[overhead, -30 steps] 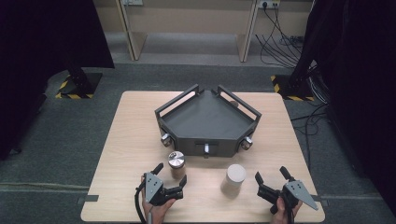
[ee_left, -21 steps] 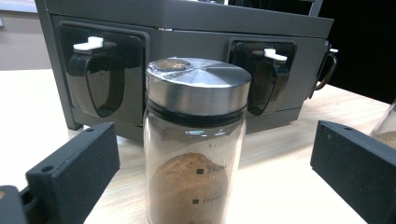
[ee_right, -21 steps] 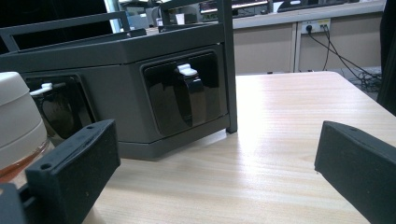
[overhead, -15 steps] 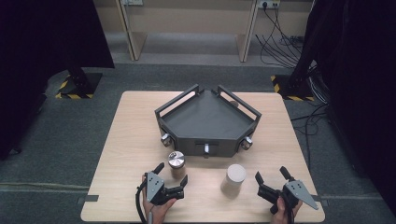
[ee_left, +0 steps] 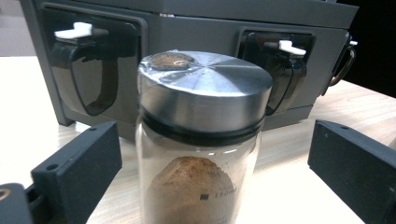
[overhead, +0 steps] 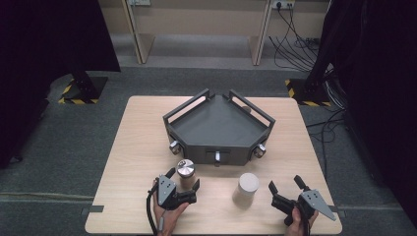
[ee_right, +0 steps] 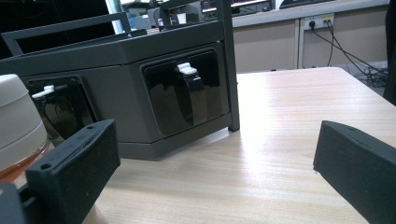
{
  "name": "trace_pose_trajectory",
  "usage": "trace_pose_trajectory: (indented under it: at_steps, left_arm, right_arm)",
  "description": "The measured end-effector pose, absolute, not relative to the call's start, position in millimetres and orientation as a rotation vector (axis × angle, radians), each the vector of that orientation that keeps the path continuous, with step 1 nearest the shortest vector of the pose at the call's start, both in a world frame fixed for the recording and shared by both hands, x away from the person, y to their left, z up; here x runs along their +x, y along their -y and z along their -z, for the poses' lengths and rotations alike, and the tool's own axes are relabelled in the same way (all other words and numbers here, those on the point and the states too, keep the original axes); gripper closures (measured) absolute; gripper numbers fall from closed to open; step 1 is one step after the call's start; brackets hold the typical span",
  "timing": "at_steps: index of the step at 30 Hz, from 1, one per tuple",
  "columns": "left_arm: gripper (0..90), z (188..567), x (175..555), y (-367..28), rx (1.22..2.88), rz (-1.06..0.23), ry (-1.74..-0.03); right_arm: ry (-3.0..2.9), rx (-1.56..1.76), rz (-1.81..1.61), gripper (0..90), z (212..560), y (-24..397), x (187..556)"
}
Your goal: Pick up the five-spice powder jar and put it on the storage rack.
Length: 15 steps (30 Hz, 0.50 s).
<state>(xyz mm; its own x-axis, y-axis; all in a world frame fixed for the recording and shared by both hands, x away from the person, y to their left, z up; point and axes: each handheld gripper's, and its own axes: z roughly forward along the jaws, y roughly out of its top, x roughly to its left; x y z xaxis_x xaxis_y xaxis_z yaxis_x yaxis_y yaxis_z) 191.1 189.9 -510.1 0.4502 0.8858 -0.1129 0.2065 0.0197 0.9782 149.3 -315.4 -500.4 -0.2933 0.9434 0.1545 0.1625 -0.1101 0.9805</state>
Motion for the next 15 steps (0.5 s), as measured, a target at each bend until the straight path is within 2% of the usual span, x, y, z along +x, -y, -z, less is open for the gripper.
trace_pose_trajectory:
  at_steps: [5, 10, 15]
  left_arm:
    - [5.0, 506.9, 195.6, -187.7, 1.498, -0.712, -1.027]
    - [13.6, 507.8, 196.5, -185.8, 1.5, -0.728, -1.027]
    - [17.1, 507.8, 197.4, -186.8, 1.495, -0.721, -1.035]
  right_arm:
    - [-1.49, 1.259, -1.48, 0.8, 500.6, 316.7, 150.3]
    - [-1.491, 1.261, -1.486, 0.9, 500.9, 317.1, 150.8]
    - [-1.489, 1.271, -1.495, 0.9, 501.2, 318.3, 151.2]
